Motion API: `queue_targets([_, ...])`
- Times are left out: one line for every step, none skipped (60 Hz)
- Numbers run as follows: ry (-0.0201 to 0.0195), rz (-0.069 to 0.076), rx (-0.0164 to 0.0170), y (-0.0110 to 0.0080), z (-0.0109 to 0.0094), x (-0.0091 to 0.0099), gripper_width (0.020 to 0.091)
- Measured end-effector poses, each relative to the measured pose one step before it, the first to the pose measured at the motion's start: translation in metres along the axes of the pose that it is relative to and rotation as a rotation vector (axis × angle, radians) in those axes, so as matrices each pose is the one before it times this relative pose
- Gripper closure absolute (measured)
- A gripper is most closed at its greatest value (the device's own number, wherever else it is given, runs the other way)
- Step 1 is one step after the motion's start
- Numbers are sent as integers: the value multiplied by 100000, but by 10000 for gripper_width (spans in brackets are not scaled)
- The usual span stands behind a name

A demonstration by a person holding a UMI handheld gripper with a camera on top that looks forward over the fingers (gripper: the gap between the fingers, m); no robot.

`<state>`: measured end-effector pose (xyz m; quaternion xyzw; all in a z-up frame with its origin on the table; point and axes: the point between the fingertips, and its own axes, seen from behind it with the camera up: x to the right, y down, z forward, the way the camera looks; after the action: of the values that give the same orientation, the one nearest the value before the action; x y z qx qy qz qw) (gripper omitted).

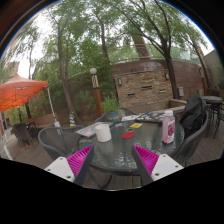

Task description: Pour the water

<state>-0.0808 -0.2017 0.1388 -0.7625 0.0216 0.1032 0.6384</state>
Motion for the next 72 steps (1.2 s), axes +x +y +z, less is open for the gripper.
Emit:
queue_targets([131, -340, -24, 11, -12, 79, 268])
queue_targets([259, -328, 42, 1, -8, 110, 266])
queue_targets([354, -293, 121, 11, 3, 127, 267])
queue_targets([458, -328, 83, 8, 2, 150, 267])
queue_targets([561, -349, -3, 42, 14, 203, 265])
queue_targets([586, -390, -202, 32, 84, 320, 268])
queue_targets([609, -182, -141, 148, 36, 90, 268])
queue_targets([533, -242, 72, 733, 1217, 653, 266])
queue_targets([594, -199, -73, 88, 48, 17, 266])
queue_targets([496, -137, 120, -2, 20, 33, 266])
queue_targets([435, -56, 334, -42, -10, 45, 267])
queue_targets([435, 57, 305, -37, 45, 78, 269])
queue_targets([471, 177, 231, 0, 26, 129, 267])
queue_targets([452, 210, 246, -1, 42, 124, 268])
queue_targets([375, 143, 272, -30, 68, 154, 266])
queue_targets([229, 45, 306, -13, 55, 148, 267])
queue_targets([155, -51, 401, -30, 78, 157, 268])
queue_targets([70, -43, 479, -51, 117, 237, 266])
queue_targets([-2, -65, 495, -80, 133, 273, 266])
queue_targets([-81, -152, 472, -59, 145, 299, 267])
queue_targets([-154, -209, 516, -30, 150, 363, 268])
queue_targets([-264, -297, 585, -88, 149, 348, 268])
queue_targets([-355, -510, 691, -143, 167, 401, 267])
queue_targets([-406, -750, 913, -193, 120, 479, 268])
queue_targets([-264, -925, 1196, -210, 125, 554, 267])
queue_targets([-15, -987, 1459, -243, 216, 598, 267])
queue_targets([513, -1010, 1502, -282, 190, 838, 265])
queue_targets([924, -1115, 1567, -292, 234, 909, 272])
queue_targets([1051, -1205, 1725, -371, 259, 930, 273])
queue_targets([1113, -1202, 1700, -307, 340, 930, 273])
queue_targets([1197, -1207, 1552, -279, 380, 1000, 274])
queue_targets([1261, -1130, 1316, -108, 391, 995, 273])
queue_targets([1297, -1100, 962, -45, 469, 960, 273])
queue_targets([1396, -978, 407, 68, 495, 965, 275])
queue_targets([1325, -860, -11, 186, 525, 877, 277])
queue_targets([1240, -783, -452, 303, 567, 842, 279])
queue_targets([1106, -758, -871, 423, 613, 776, 278])
queue_targets([1063, -794, -1129, 514, 692, 721, 275])
queue_targets([908, -715, -1030, 410, 719, 663, 276])
queue_targets([786, -627, -717, 362, 710, 575, 276])
queue_targets([688, -496, -424, 265, 722, 566, 275])
queue_targets([707, -379, -490, 256, 680, 503, 274])
queue_targets([789, -269, -719, 366, 675, 461, 276])
queue_targets([640, -237, -895, 381, 660, 450, 274])
queue_targets([428, -256, -795, 350, 586, 265, 275])
queue_targets([258, -242, -431, 248, 539, 262, 275])
queue_targets([185, -231, -146, 166, 506, 244, 276])
queue_targets([152, -266, -97, 201, 519, 247, 275])
queue_targets([160, -157, -104, 217, 528, 207, 274])
queue_targets([312, 48, -140, 236, 429, 271, 276])
queue_targets([511, 218, -335, 244, 390, 252, 274])
queue_targets([579, 360, -527, 266, 349, 230, 274])
queue_targets([441, 352, -427, 216, 292, 193, 274])
queue_targets([212, 225, -126, 139, 307, 176, 274])
queue_targets([-46, 23, 128, 37, 307, 120, 274])
queue_targets([-183, -162, 256, -2, 297, 75, 275])
queue_targets([-168, -219, 183, 21, 291, 110, 275])
queue_targets([-142, -385, 82, 40, 341, 121, 272])
queue_targets([-187, -363, -10, 41, 295, 35, 271])
queue_targets([-264, -490, 124, -14, 307, 90, 271])
queue_targets([-217, -516, 336, -69, 328, 75, 270])
queue_targets([-31, -396, 524, -104, 729, -14, 268])
queue_targets([57, -527, 405, -231, -87, 147, 265])
queue_targets([108, -531, 403, -56, 392, 56, 268])
queue_targets([216, -531, 161, 1, 366, 103, 271])
queue_targets([373, -481, -129, 61, 320, 88, 277])
queue_targets([428, -481, -136, 46, 264, 50, 296])
queue_targets([234, -433, 53, -341, -84, 332, 328])
queue_targets([263, -717, 217, 68, 427, -41, 388])
queue_targets([64, -872, -119, 79, 149, -3, 454])
queue_targets([246, -1091, -556, 309, 114, -57, 508])
queue_targets([-314, -579, -229, 125, 31, -109, 509])
